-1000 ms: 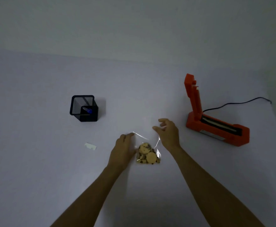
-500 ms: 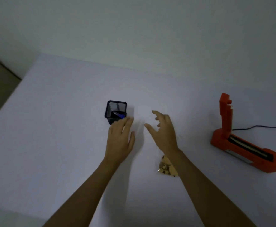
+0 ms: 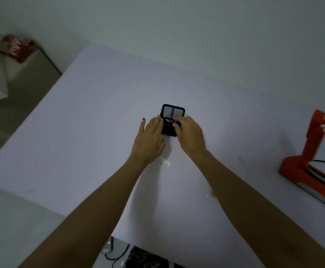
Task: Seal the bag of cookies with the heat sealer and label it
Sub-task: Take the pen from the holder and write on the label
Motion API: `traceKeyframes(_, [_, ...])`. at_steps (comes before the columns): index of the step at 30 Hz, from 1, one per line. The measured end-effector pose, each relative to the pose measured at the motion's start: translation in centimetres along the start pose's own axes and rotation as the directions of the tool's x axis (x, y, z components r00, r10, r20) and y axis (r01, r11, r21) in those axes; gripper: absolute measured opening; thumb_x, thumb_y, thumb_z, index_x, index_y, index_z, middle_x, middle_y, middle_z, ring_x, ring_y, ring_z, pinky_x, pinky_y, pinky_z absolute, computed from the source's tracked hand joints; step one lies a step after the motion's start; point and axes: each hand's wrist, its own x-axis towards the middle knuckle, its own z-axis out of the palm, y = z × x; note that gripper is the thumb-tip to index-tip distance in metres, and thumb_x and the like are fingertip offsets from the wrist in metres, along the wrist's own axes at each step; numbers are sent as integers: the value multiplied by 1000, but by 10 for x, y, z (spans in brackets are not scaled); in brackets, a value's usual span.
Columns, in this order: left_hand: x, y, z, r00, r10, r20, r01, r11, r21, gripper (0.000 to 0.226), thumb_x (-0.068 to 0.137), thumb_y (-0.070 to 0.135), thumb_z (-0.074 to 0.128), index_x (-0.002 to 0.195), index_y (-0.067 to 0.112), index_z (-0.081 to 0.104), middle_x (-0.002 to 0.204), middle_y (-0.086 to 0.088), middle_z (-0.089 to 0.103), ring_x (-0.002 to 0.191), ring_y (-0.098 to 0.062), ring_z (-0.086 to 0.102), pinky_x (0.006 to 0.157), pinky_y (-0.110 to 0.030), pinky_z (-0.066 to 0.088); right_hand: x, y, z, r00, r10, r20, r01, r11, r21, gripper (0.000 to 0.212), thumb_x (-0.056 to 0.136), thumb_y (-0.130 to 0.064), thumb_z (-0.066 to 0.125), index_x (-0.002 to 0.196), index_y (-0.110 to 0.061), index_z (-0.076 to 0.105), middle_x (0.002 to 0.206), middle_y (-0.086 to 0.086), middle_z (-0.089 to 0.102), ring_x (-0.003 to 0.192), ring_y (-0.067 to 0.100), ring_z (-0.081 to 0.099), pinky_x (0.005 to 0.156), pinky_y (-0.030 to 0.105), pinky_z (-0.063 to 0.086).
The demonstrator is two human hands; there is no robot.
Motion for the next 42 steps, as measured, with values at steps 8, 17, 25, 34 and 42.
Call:
traceKeyframes(8, [14, -3, -65, 984, -91, -153, 75, 992, -104, 59, 95, 19, 47, 147, 5, 23, 154, -13, 27, 142, -26, 27, 118, -49, 12, 9, -50, -79, 971, -70, -230, 87, 994, 63, 17, 95, -15, 55, 101, -5, 68, 91, 8, 63, 72, 9, 51, 64, 11, 34])
traceKeyframes(17, [48, 34, -265, 897, -13, -443, -120, 955, -271, 32, 97, 27, 48, 127, 15, 53, 118, -5, 61, 105, -21, 55, 90, -32, 47, 27, -167, -267, 877, 134, -461, 197, 775, 600, 16, 91, -28, 61, 92, -15, 72, 69, -4, 62, 59, 10, 54, 58, 24, 47])
traceKeyframes(25, [20, 92, -337, 799, -40, -600, -235, 897, -374, 19, 101, 19, 36, 89, 14, 48, 87, 1, 51, 73, -14, 49, 63, -20, 37, 8, -205, -301, 932, 175, -317, 201, 479, 855, 19, 87, -30, 68, 80, -13, 64, 58, -6, 47, 46, 5, 40, 50, 21, 40])
traceKeyframes(34, [-5, 91, -344, 799, -1, -602, -197, 944, -263, 14, 93, 18, 57, 100, 8, 65, 84, -4, 67, 71, -16, 58, 66, -28, 48, -1, -202, -306, 979, 181, -93, 54, 208, 977, 31, 81, -35, 74, 75, -12, 53, 56, -4, 41, 43, 9, 28, 39, 21, 27])
traceKeyframes(42, [-14, 116, -334, 904, 105, -415, -59, 991, 122, 36, 99, 41, 24, 92, 10, 40, 68, -2, 50, 53, -21, 46, 50, -34, 40, -13, -205, -288, 988, 144, -52, -30, 520, 854, 36, 90, -41, 61, 67, -14, 57, 47, -5, 45, 36, 7, 36, 41, 23, 32])
